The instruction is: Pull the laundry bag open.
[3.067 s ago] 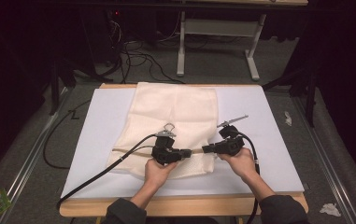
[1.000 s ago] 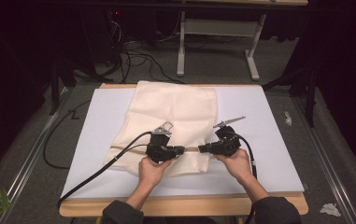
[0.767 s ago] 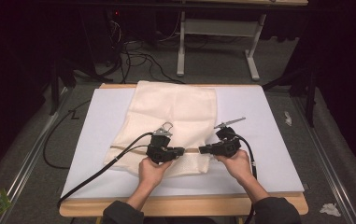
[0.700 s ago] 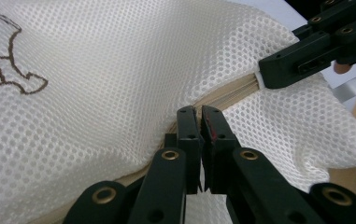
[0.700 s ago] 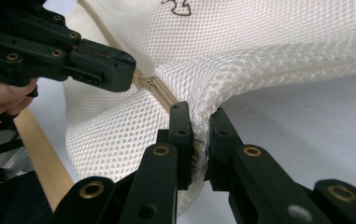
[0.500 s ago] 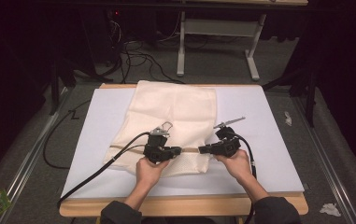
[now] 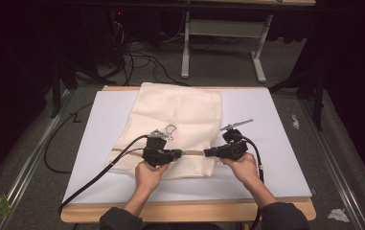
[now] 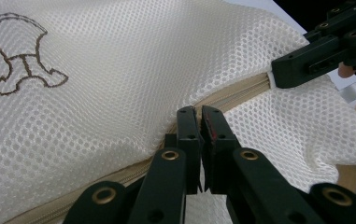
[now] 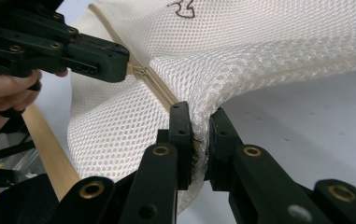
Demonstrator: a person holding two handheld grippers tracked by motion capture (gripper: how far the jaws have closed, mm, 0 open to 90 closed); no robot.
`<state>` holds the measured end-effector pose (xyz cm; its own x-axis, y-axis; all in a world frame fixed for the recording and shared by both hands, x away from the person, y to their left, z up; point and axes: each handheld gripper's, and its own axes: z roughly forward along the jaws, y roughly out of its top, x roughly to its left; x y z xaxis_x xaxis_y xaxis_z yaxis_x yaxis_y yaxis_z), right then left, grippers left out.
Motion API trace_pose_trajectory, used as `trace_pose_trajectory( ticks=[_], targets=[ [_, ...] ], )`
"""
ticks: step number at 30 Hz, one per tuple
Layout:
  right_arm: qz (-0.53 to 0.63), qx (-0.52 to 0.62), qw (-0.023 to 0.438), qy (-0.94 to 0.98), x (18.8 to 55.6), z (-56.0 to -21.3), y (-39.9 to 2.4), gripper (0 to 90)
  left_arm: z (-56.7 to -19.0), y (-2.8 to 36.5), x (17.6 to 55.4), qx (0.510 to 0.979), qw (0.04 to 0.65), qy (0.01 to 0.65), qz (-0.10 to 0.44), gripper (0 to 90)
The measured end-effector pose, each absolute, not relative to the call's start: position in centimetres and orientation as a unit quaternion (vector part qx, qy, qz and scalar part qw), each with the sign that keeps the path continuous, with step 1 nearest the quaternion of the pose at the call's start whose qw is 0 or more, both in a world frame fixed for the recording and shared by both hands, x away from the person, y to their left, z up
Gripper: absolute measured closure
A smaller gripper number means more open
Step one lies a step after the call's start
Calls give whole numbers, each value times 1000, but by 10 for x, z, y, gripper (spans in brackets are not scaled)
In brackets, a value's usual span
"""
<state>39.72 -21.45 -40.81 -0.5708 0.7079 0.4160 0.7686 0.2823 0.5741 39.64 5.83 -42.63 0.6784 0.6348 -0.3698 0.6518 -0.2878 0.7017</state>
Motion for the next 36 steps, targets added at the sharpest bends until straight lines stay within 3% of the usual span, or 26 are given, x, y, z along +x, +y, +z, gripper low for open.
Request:
trace_pose_trajectory(
  ticks=[36],
  targets=[
    [-366, -472, 11, -802, 394, -410, -229, 844, -422, 77, 398, 805, 416, 422, 33, 874]
  ],
)
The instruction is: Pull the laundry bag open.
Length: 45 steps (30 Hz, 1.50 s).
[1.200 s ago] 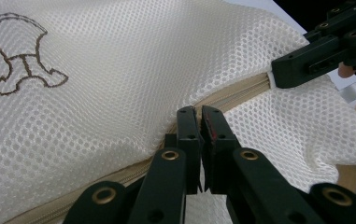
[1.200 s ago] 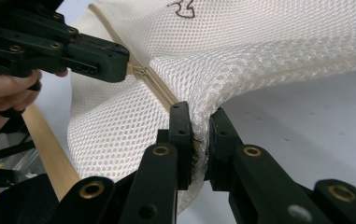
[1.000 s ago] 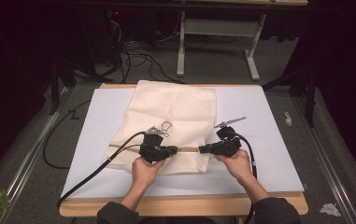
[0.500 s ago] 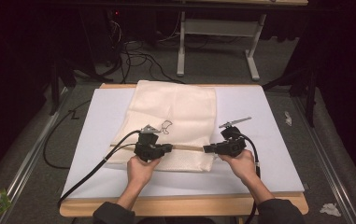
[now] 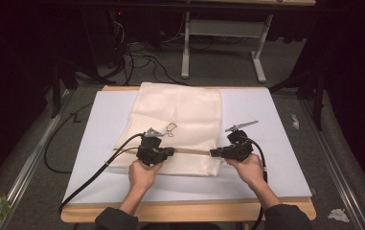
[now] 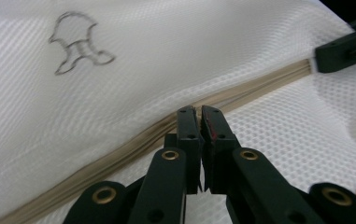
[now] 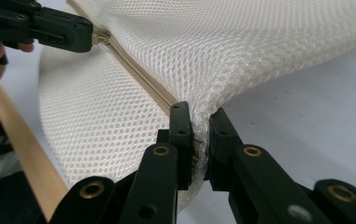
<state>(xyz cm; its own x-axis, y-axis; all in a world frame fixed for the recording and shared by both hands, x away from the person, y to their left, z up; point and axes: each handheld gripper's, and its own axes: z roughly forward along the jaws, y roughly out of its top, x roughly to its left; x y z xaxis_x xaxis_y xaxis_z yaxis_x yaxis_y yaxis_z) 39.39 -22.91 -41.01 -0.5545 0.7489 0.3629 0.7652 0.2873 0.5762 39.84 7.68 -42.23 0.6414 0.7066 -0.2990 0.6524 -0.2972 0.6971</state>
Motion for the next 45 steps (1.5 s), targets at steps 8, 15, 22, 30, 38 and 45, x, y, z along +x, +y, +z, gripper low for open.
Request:
trace_pose_trajectory(
  ticks=[8, 15, 22, 30, 38, 45],
  targets=[
    [-368, -471, 12, -802, 394, -414, -232, 843, -416, 81, 394, 806, 424, 413, 38, 874],
    [-378, -466, 14, -800, 395, -414, -233, 844, -414, 83, 392, 808, 420, 411, 46, 874],
    [-379, -465, 12, -800, 392, -414, -237, 844, -417, 86, 392, 806, 418, 416, 50, 874],
    [-372, -469, -4, -801, 392, -413, -232, 843, -419, 90, 395, 803, 422, 419, 46, 874],
    [-366, -470, -21, -803, 392, -406, -234, 843, -416, 93, 395, 799, 427, 422, 49, 874],
    [-361, -472, -32, -803, 391, -405, -239, 843, -416, 101, 395, 797, 420, 430, 52, 874]
  ],
)
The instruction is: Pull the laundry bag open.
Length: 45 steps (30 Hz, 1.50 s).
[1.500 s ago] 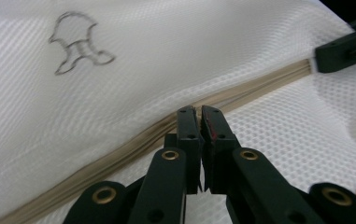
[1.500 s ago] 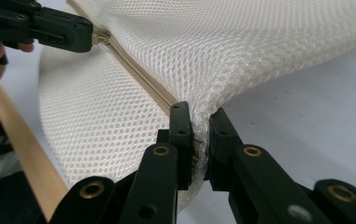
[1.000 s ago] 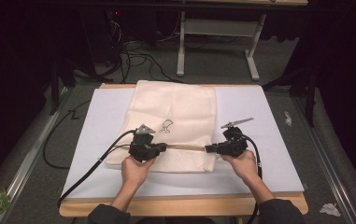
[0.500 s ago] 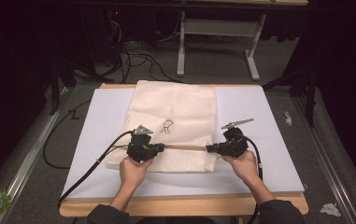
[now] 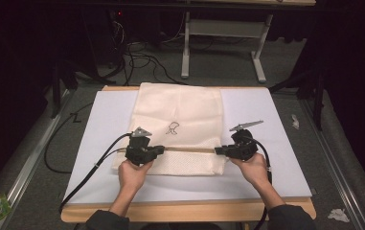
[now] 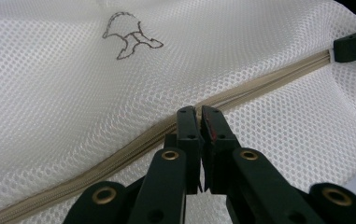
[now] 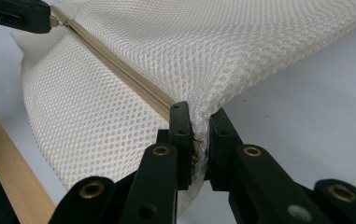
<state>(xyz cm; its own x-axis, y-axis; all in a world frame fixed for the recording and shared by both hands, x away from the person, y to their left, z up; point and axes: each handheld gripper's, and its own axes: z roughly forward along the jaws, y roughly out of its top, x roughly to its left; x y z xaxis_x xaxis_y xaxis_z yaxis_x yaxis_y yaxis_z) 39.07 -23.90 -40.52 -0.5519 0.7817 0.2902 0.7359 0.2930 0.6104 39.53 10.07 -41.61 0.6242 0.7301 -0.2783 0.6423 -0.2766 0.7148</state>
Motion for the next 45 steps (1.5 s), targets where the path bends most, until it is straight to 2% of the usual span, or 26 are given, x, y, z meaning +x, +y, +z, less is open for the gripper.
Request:
trace_pose_trajectory(
  ticks=[23, 45],
  targets=[
    [357, 480, 46, 800, 392, -402, -246, 843, -409, 108, 394, 790, 425, 434, 77, 874],
    [350, 485, 46, 800, 394, -405, -249, 843, -407, 126, 396, 785, 429, 440, 76, 874]
  ],
)
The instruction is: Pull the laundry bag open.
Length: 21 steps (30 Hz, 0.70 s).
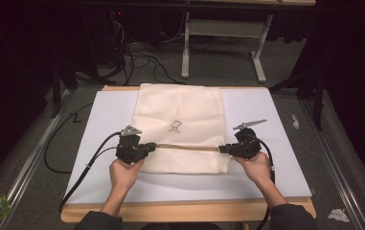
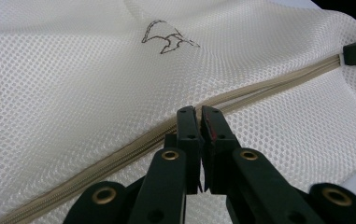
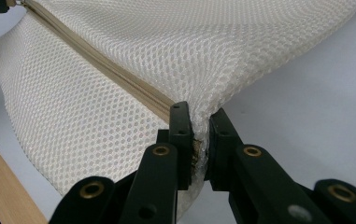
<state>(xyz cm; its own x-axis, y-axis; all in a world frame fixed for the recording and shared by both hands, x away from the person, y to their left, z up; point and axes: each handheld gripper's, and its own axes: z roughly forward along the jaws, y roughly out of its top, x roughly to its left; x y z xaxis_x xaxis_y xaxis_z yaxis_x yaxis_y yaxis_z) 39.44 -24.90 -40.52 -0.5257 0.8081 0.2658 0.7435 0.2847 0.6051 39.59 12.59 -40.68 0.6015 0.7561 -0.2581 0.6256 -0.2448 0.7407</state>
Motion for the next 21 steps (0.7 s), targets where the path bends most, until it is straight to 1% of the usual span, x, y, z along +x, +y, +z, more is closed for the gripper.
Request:
trace_pose_trajectory(
  ticks=[8, 19, 21],
  targets=[
    [345, 485, 41, 803, 396, -407, -251, 843, -413, 124, 403, 789, 423, 440, 65, 874],
    [350, 482, 42, 802, 396, -405, -249, 843, -409, 127, 399, 786, 429, 438, 75, 873],
    [346, 483, 46, 803, 395, -405, -249, 843, -410, 129, 399, 789, 421, 439, 83, 873]
  ],
)
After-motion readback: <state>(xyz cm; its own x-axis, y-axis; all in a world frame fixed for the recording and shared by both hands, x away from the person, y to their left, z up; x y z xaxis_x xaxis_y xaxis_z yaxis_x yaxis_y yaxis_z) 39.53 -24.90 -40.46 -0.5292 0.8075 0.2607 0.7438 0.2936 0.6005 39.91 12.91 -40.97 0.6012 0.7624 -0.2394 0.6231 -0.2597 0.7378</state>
